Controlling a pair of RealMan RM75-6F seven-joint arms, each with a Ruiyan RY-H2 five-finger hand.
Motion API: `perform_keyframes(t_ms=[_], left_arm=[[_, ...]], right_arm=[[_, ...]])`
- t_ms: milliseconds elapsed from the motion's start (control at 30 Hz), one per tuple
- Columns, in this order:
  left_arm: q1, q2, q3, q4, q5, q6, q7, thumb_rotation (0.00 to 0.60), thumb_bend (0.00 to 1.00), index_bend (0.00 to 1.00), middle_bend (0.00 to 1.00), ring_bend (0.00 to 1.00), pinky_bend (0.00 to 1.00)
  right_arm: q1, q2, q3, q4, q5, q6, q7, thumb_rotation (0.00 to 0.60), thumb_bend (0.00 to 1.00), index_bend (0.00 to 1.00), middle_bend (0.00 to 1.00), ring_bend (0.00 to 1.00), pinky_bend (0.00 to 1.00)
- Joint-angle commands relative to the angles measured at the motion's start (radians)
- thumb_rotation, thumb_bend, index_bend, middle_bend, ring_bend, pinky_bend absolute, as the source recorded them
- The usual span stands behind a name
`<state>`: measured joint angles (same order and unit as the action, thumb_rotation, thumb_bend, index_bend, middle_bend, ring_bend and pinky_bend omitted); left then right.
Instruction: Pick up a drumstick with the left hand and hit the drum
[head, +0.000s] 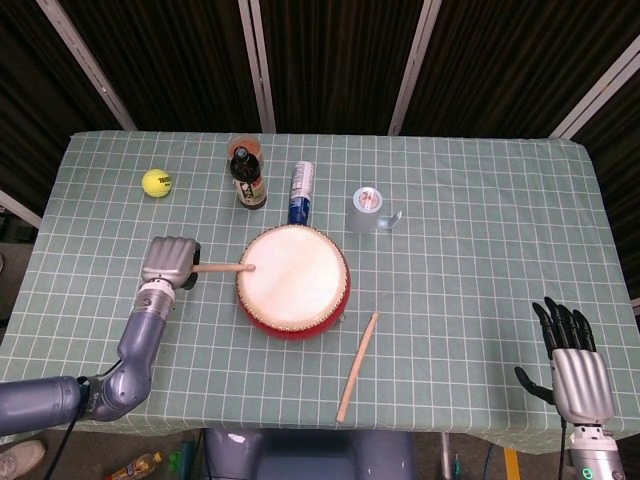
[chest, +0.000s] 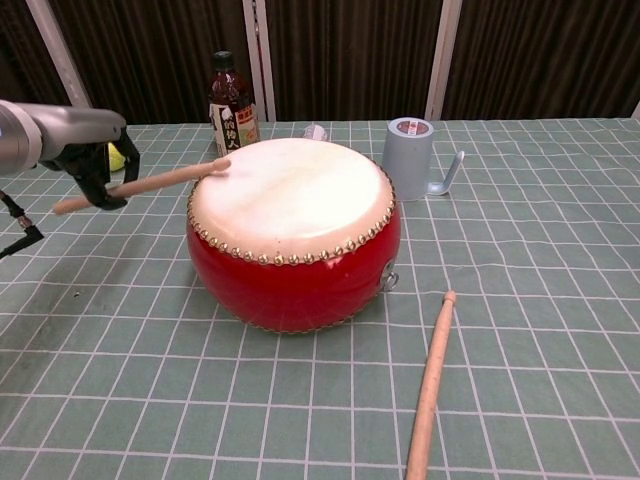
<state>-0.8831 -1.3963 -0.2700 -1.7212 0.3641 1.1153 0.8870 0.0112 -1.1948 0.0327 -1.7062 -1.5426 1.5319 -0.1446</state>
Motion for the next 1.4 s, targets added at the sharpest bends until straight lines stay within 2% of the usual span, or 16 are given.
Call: perform_keyframes(t_ms=[33, 100, 267, 433, 500, 733, 800, 900, 1000, 1067, 1233, 1300, 1400], left_arm=[[0.06, 0.055, -0.113, -0.119, 0.438, 0.104, -0.358, 0.6, 0.53, 0.74, 1.0, 1.0, 1.0], [0.068, 0.067, -0.127, -0.142, 0.495, 0.127, -0.394, 0.6, 0.53, 0.74, 1.0, 1.0, 1.0], [0.069, 0.065, -0.143, -0.162, 0.562, 0.168, -0.424, 0.6, 0.53, 0.74, 1.0, 1.0, 1.0], [0.081, 0.02, -0.093, -0.122, 0.633, 0.184, -0.456, 0.6, 0.53, 0.74, 1.0, 1.0, 1.0], [0.083, 0.011, -0.06, -0.099, 0.634, 0.164, -0.44, 0.6, 0.53, 0.74, 1.0, 1.0, 1.0], [0.09, -0.027, 0.098, 0.004, 0.536, 0.048, -0.296, 0.6, 0.53, 0.74, 1.0, 1.0, 1.0], [0.092, -0.044, 0.152, 0.048, 0.474, 0.006, -0.235, 0.6, 0.54, 0.75, 1.0, 1.0, 1.0], [0.078, -0.033, 0.203, 0.058, 0.344, -0.042, -0.114, 0.6, 0.54, 0.75, 1.0, 1.0, 1.0], [0.068, -0.007, 0.188, 0.015, 0.272, -0.027, -0.08, 0.6, 0.54, 0.75, 1.0, 1.0, 1.0], [0.078, 0.024, 0.151, -0.03, 0.289, 0.001, -0.129, 0.6, 0.54, 0.75, 1.0, 1.0, 1.0], [0.136, 0.102, 0.073, -0.125, 0.449, 0.079, -0.325, 0.6, 0.54, 0.75, 1.0, 1.0, 1.0], [0.171, 0.143, 0.065, -0.165, 0.536, 0.115, -0.399, 0.6, 0.54, 0.75, 1.0, 1.0, 1.0], [0.212, 0.199, 0.087, -0.202, 0.619, 0.128, -0.457, 0.6, 0.54, 0.74, 1.0, 1.0, 0.99]], right_arm=[[-0.001, -0.001, -0.001, 0.0, 0.001, 0.0, -0.003, 0.6, 0.25, 0.0, 0.0, 0.0, 0.04], [-0.001, -0.001, 0.0, 0.0, 0.002, 0.001, -0.003, 0.6, 0.25, 0.0, 0.0, 0.0, 0.04], [-0.002, 0.001, -0.001, -0.002, 0.001, 0.001, -0.001, 0.6, 0.25, 0.0, 0.0, 0.0, 0.04], [0.001, 0.0, 0.001, 0.0, 0.005, -0.004, -0.001, 0.6, 0.25, 0.0, 0.0, 0.0, 0.04], [0.002, -0.001, 0.0, 0.001, 0.006, -0.007, -0.001, 0.6, 0.25, 0.0, 0.0, 0.0, 0.04], [0.007, 0.0, 0.001, -0.003, 0.008, -0.015, -0.004, 0.6, 0.25, 0.0, 0.0, 0.0, 0.04], [0.007, 0.0, 0.001, -0.004, 0.008, -0.015, -0.003, 0.6, 0.25, 0.0, 0.0, 0.0, 0.04], [0.006, 0.001, 0.0, -0.003, 0.006, -0.013, -0.002, 0.6, 0.25, 0.0, 0.0, 0.0, 0.04], [0.005, 0.002, 0.001, -0.003, 0.007, -0.01, 0.002, 0.6, 0.25, 0.0, 0.0, 0.0, 0.04], [0.005, 0.003, 0.001, -0.004, 0.008, -0.01, 0.003, 0.6, 0.25, 0.0, 0.0, 0.0, 0.04], [0.002, 0.002, -0.002, -0.003, 0.003, -0.005, 0.0, 0.6, 0.25, 0.0, 0.0, 0.0, 0.04], [0.001, 0.001, -0.002, -0.003, 0.004, -0.005, -0.004, 0.6, 0.25, 0.0, 0.0, 0.0, 0.04], [0.001, 0.001, -0.001, -0.004, 0.007, -0.005, -0.007, 0.6, 0.25, 0.0, 0.0, 0.0, 0.04]])
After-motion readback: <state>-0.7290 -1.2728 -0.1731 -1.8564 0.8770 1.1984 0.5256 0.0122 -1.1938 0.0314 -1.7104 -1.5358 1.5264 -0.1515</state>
